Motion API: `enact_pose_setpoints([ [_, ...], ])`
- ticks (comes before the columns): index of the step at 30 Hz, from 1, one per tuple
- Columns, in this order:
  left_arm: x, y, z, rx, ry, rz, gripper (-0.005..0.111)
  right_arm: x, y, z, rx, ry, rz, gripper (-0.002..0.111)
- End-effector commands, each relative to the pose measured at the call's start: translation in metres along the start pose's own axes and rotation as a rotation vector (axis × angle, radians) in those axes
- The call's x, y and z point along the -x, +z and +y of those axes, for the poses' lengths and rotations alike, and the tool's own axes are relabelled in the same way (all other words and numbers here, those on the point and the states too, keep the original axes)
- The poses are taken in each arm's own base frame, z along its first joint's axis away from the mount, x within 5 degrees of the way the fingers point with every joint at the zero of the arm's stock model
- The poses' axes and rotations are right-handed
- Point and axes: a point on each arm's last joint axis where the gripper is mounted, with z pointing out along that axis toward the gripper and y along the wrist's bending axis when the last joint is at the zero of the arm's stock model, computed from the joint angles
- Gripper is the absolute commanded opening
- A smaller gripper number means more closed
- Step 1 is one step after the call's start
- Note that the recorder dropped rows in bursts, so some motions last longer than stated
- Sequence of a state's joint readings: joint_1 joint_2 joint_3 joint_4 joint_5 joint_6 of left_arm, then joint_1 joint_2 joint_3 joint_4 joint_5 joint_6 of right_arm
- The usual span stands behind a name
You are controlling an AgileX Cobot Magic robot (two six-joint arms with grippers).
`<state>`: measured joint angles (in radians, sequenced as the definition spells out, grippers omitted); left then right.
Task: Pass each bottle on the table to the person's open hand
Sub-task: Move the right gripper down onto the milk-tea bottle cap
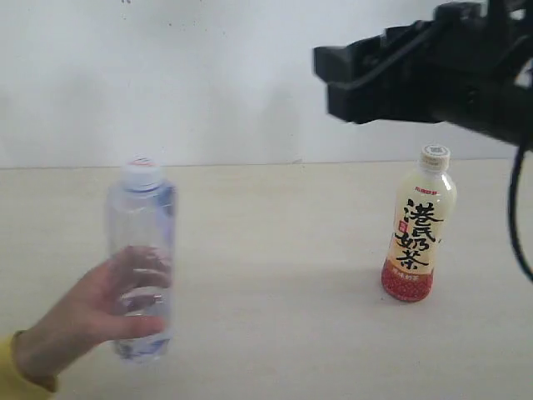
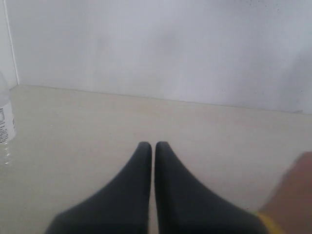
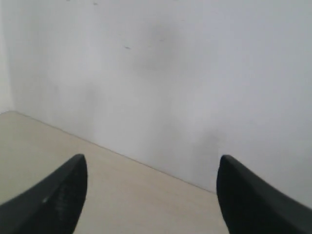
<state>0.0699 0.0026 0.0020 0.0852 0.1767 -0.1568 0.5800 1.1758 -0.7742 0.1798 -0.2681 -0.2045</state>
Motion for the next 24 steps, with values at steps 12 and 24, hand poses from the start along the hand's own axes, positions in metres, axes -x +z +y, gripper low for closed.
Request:
enact_pose_setpoints([
  [12,0.001,0.0,0.0,0.003,-0.004,-0.002,0.004,-0.049,-0.033,-0.062,-0.288,0.002,0.074,0.07],
  [24,0.001,0.0,0.0,0.003,-0.004,-0.002,0.004,-0.096,-0.016,-0.062,-0.275,0.019,0.055,0.07],
])
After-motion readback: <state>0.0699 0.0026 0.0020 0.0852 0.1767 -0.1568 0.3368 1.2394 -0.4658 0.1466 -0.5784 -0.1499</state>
